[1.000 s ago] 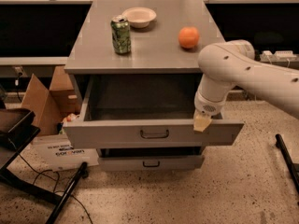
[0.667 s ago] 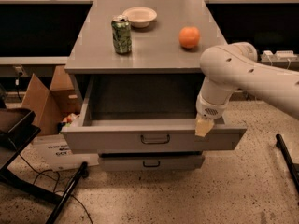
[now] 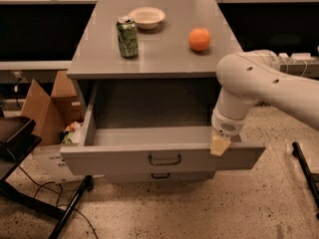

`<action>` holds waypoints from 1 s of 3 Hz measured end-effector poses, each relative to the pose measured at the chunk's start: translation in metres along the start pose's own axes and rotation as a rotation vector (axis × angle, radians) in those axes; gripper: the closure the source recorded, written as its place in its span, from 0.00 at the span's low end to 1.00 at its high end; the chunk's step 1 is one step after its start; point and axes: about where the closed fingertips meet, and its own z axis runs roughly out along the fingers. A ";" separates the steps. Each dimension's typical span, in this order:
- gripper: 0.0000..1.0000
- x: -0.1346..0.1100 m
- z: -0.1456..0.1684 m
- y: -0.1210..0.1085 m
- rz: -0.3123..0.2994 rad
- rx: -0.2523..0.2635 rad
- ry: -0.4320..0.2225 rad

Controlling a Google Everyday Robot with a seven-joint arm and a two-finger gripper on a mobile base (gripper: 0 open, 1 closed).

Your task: Open top drawer

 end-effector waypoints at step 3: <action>1.00 0.022 0.005 0.034 0.047 -0.050 0.024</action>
Offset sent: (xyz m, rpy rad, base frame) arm -0.5705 -0.1705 -0.0245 -0.1067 0.8095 -0.6067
